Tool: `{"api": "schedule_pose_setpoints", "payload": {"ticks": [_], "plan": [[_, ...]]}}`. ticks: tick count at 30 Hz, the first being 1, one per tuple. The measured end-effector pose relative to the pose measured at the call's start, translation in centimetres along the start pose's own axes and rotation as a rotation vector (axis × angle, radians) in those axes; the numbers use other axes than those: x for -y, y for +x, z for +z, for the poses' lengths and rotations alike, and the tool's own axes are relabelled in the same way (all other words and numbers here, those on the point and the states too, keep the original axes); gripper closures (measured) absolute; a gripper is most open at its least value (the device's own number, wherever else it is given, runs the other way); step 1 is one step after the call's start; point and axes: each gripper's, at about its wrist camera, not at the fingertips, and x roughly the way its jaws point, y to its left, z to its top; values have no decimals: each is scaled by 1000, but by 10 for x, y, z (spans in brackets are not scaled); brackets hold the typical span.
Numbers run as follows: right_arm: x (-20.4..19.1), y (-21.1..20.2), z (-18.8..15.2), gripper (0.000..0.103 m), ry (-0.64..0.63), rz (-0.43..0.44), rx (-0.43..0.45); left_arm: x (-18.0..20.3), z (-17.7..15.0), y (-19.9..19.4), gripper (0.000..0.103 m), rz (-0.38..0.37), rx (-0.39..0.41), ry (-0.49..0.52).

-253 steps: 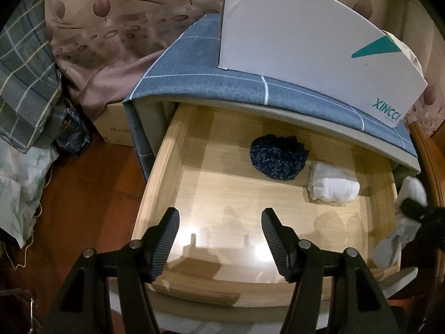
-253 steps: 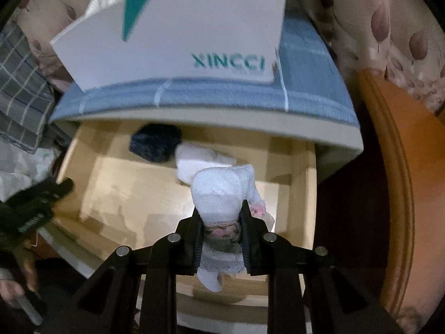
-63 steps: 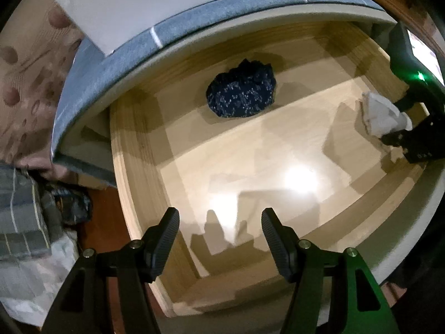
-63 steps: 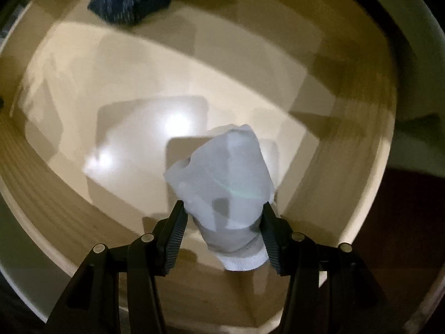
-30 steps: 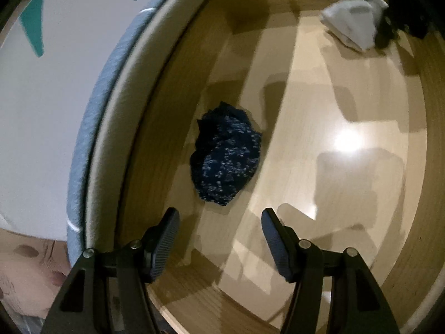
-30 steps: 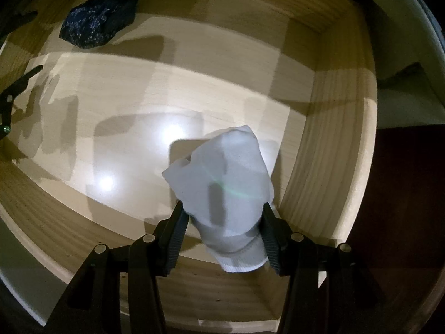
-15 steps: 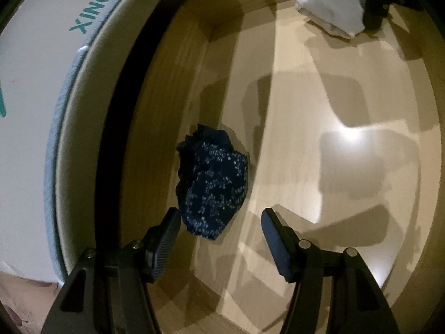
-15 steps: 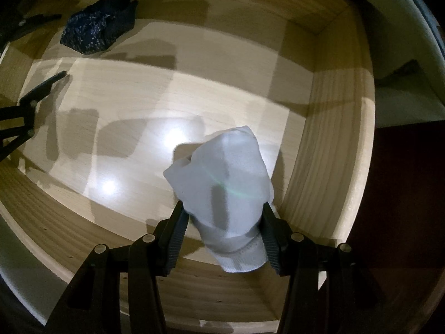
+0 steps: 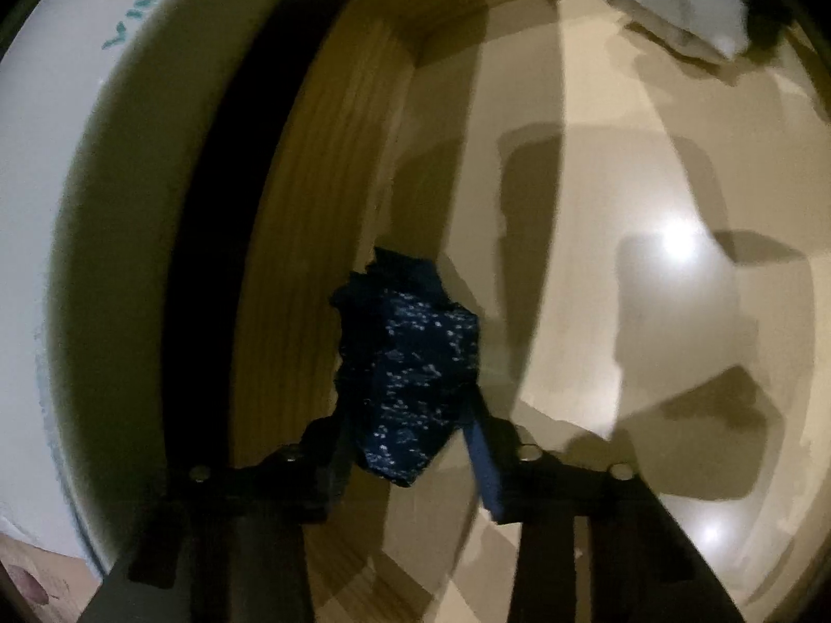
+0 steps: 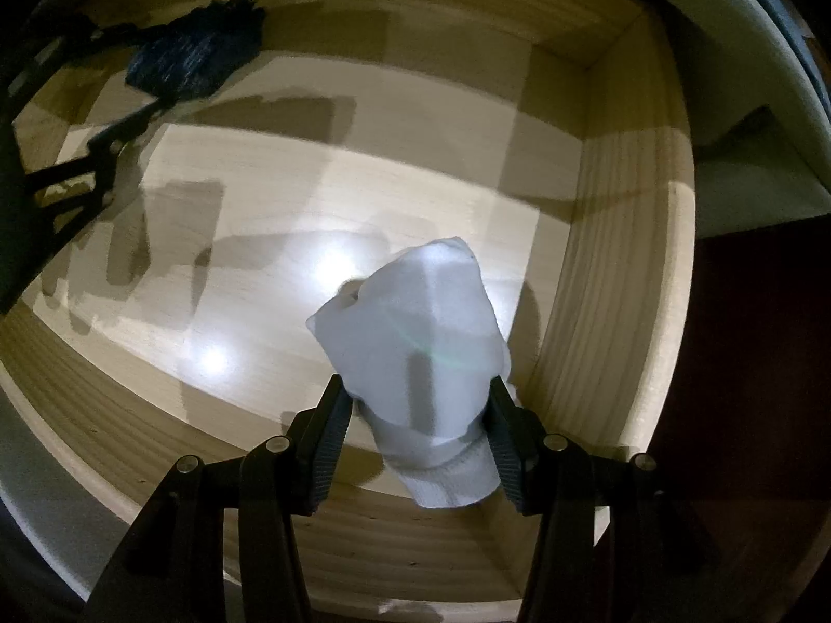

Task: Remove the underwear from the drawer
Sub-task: 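Grasp the navy lace garment with the left tool while the right tool holds the white sock, then lift the navy lace garment out of the drawer with the left tool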

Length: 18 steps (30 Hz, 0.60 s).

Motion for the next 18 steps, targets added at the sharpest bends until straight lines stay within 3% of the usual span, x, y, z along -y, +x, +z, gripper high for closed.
{"api": "schedule_pose_setpoints", "payload": {"ticks": [5, 12, 18], "plan": [[2, -2, -1, 54, 4, 9, 9, -3, 3, 0, 91, -51, -21, -27], [3, -2, -1, 54, 5, 11, 12, -21, 7, -5, 91, -223, -92, -94], [3, -3, -1, 54, 1, 6, 7, -30, 2, -7, 91, -359, -203, -152]]}}
